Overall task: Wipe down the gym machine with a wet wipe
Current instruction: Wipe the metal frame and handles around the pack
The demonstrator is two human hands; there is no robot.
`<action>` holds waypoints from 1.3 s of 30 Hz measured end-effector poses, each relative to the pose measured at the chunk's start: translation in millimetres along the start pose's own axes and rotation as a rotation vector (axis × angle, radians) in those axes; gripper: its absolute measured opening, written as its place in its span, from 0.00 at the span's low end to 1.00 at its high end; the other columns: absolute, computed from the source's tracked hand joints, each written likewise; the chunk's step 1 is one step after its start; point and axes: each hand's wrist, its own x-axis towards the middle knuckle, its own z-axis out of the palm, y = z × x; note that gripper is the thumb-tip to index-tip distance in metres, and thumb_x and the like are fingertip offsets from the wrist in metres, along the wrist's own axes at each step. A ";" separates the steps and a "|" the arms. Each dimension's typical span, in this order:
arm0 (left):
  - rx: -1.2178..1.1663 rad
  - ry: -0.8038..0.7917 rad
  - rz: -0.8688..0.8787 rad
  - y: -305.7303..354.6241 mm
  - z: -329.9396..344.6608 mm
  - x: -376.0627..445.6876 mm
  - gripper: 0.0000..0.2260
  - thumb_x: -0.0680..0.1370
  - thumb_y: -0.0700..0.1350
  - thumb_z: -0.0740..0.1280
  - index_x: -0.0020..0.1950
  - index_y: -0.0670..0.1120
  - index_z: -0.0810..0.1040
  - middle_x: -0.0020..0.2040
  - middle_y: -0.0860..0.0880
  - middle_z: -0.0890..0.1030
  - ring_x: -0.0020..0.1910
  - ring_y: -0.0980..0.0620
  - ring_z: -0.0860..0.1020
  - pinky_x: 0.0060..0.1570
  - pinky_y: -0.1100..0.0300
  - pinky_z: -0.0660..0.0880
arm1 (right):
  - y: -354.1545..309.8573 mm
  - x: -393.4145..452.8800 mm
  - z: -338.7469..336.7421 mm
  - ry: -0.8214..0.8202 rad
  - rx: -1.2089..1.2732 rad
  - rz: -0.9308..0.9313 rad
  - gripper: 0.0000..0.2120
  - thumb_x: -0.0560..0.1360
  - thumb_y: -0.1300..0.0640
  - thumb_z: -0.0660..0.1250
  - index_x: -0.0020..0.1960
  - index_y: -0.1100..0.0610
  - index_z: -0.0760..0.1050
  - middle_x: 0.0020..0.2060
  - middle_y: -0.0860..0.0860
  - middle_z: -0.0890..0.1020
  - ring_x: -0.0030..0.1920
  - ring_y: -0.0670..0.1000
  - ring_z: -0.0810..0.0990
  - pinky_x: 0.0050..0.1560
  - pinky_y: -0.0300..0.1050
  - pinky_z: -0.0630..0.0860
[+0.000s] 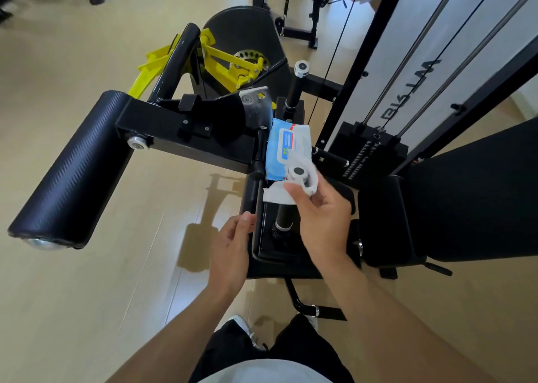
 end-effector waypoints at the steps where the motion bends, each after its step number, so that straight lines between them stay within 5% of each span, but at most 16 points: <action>1: -0.009 0.008 0.003 -0.4 1.2 -0.4 0.17 0.83 0.57 0.60 0.55 0.50 0.85 0.50 0.56 0.86 0.55 0.57 0.83 0.65 0.49 0.76 | 10.2 -9.2 -0.5 0.013 -0.043 0.001 0.18 0.76 0.56 0.73 0.65 0.57 0.81 0.55 0.47 0.86 0.55 0.41 0.84 0.50 0.34 0.80; 7: -0.002 0.039 -0.004 4.2 5.4 -3.9 0.14 0.85 0.52 0.59 0.49 0.51 0.83 0.44 0.66 0.83 0.51 0.58 0.83 0.62 0.53 0.76 | 54.0 -37.8 -1.3 -0.076 -0.275 0.127 0.18 0.78 0.51 0.71 0.65 0.58 0.81 0.40 0.48 0.85 0.40 0.37 0.83 0.37 0.26 0.74; 10: 0.006 0.035 0.000 4.4 4.7 -2.5 0.15 0.85 0.53 0.58 0.50 0.51 0.84 0.44 0.67 0.83 0.49 0.63 0.82 0.57 0.59 0.75 | 31.0 -23.8 -1.3 -0.082 -0.298 0.055 0.12 0.76 0.48 0.72 0.58 0.51 0.82 0.43 0.45 0.86 0.43 0.36 0.84 0.39 0.28 0.76; 14: -0.015 0.067 -0.007 1.8 5.4 0.5 0.16 0.84 0.55 0.59 0.52 0.51 0.84 0.48 0.60 0.86 0.51 0.62 0.83 0.60 0.60 0.75 | -5.6 -6.5 0.0 0.039 -0.098 -0.092 0.26 0.76 0.44 0.67 0.68 0.58 0.79 0.55 0.49 0.86 0.53 0.39 0.84 0.45 0.30 0.79; 19: 0.000 0.087 0.014 5.6 11.2 -6.0 0.15 0.85 0.53 0.58 0.50 0.50 0.84 0.45 0.67 0.83 0.49 0.63 0.82 0.59 0.58 0.76 | 34.5 -18.2 -8.9 -0.140 -0.354 0.042 0.19 0.77 0.47 0.70 0.59 0.61 0.82 0.43 0.48 0.86 0.41 0.35 0.82 0.37 0.28 0.74; 22: 0.003 0.112 0.013 -0.9 9.1 -7.1 0.14 0.85 0.53 0.59 0.49 0.52 0.83 0.46 0.63 0.84 0.50 0.61 0.82 0.58 0.58 0.76 | 45.0 -18.8 -9.6 -0.184 -0.469 0.124 0.18 0.75 0.48 0.75 0.58 0.59 0.81 0.44 0.49 0.85 0.42 0.40 0.83 0.37 0.24 0.73; 28: -0.024 0.204 0.030 -4.1 15.9 -14.6 0.15 0.85 0.50 0.59 0.48 0.50 0.84 0.46 0.55 0.86 0.48 0.60 0.83 0.48 0.73 0.73 | 3.3 21.8 2.5 -0.077 -0.220 0.032 0.25 0.71 0.47 0.78 0.65 0.54 0.80 0.61 0.47 0.84 0.58 0.44 0.84 0.51 0.44 0.84; 32: -0.064 0.330 0.060 2.8 30.7 -28.1 0.20 0.86 0.47 0.58 0.41 0.41 0.83 0.36 0.49 0.83 0.37 0.61 0.80 0.41 0.74 0.72 | 26.5 4.0 -11.8 -0.225 -0.250 0.161 0.25 0.70 0.37 0.76 0.60 0.50 0.81 0.50 0.44 0.87 0.52 0.44 0.85 0.53 0.52 0.84; 35: -0.019 0.370 0.039 -4.9 50.0 -48.6 0.22 0.85 0.44 0.58 0.33 0.41 0.79 0.31 0.46 0.79 0.30 0.61 0.74 0.36 0.73 0.69 | 46.5 -3.4 -39.5 -0.318 -0.314 0.148 0.09 0.77 0.51 0.73 0.57 0.49 0.85 0.46 0.44 0.87 0.48 0.43 0.86 0.50 0.48 0.84; 39: -0.011 0.317 -0.002 -16.7 97.0 -67.6 0.20 0.84 0.42 0.61 0.33 0.40 0.79 0.30 0.47 0.79 0.30 0.60 0.75 0.35 0.73 0.70 | 38.6 14.3 -81.7 -0.397 -0.212 0.190 0.07 0.79 0.60 0.72 0.53 0.53 0.87 0.42 0.43 0.87 0.44 0.41 0.85 0.41 0.33 0.78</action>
